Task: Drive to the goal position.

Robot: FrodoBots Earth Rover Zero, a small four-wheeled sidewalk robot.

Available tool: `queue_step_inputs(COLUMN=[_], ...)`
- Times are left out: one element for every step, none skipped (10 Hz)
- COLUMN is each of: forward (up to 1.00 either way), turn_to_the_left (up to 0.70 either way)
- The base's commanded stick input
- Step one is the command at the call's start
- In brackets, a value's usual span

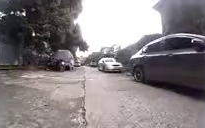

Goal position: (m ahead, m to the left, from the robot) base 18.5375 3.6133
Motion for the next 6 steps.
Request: queue_step_inputs(forward=[0.7,0.7,0.7,0.7,0.7,0.7], turn_to_the_left=[0.0,0.0,0.0,0.0,0.0,0.0])
